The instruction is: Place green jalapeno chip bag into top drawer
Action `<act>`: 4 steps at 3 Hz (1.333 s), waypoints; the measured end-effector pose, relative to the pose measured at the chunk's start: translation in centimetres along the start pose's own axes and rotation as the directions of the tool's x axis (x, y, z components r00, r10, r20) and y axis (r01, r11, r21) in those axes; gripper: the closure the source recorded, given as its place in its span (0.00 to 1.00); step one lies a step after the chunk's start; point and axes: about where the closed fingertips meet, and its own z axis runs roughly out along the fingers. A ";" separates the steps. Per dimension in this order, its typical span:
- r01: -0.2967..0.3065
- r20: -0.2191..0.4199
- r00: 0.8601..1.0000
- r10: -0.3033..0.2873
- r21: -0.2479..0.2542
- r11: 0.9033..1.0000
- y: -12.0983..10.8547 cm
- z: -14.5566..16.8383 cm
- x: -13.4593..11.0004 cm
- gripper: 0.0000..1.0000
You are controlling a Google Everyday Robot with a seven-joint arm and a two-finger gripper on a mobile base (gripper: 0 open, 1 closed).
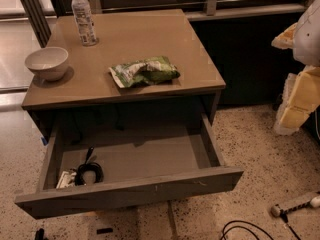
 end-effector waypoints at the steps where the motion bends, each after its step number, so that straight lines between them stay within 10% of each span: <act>1: 0.000 0.001 1.000 0.000 0.002 1.000 0.0 0.0 0.0 0.00; 4: 0.029 0.206 0.977 -0.047 0.091 0.995 -5.5 3.5 -6.5 0.00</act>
Offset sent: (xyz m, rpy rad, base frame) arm 0.0268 0.0161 -0.0044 0.0731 -0.0722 0.0229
